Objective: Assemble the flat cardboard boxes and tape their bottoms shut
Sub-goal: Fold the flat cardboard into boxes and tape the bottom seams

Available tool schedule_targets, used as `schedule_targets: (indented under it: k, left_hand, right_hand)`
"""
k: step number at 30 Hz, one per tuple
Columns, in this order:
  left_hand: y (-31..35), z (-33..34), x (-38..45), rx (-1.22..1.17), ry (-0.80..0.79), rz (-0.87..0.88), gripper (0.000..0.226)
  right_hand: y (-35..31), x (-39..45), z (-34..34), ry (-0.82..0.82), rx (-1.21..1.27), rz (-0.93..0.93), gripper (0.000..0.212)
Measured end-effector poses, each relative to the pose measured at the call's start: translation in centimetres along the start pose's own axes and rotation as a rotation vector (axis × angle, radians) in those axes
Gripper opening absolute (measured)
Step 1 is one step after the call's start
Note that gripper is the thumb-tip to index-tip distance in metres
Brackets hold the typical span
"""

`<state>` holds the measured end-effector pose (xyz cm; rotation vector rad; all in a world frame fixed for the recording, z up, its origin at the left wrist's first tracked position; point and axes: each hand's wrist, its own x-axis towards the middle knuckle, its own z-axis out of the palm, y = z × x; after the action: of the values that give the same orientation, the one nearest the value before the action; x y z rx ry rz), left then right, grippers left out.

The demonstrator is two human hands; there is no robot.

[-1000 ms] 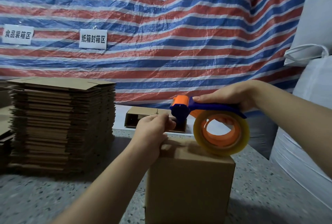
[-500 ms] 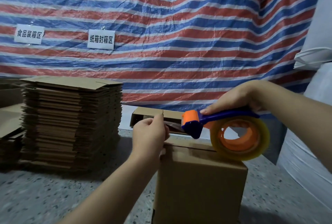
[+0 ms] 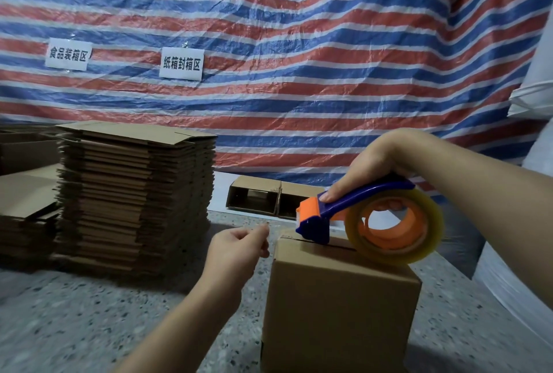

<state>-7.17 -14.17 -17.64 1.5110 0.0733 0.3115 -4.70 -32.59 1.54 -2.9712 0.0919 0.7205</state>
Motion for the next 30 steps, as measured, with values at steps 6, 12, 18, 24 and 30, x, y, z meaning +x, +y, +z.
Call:
schedule_targets:
  k: [6, 12, 18, 24, 30]
  left_hand:
    - [-0.8, 0.2, -0.1, -0.011, -0.034, -0.030, 0.037]
    - [-1.6, 0.8, -0.5, 0.008, -0.113, -0.062, 0.038]
    - [-2.2, 1.1, -0.2, -0.055, -0.176, -0.244, 0.044]
    - [-3.3, 1.5, -0.5, -0.213, -0.213, -0.438, 0.060]
    - [-2.4, 1.1, -2.3, 0.026, 0.019, -0.002, 0.038]
  right_hand:
    - [-0.3, 0.2, 0.1, 0.011, -0.020, 0.009, 0.055]
    - [-0.5, 0.3, 0.2, -0.002, -0.021, 0.017, 0.055]
    - [-0.6, 0.1, 0.2, 0.000, -0.015, 0.017, 0.056]
    - [-1.1, -0.2, 0.3, -0.007, -0.039, 0.020, 0.052]
    - [-1.2, 0.2, 0.1, -0.022, -0.034, 0.043, 0.054]
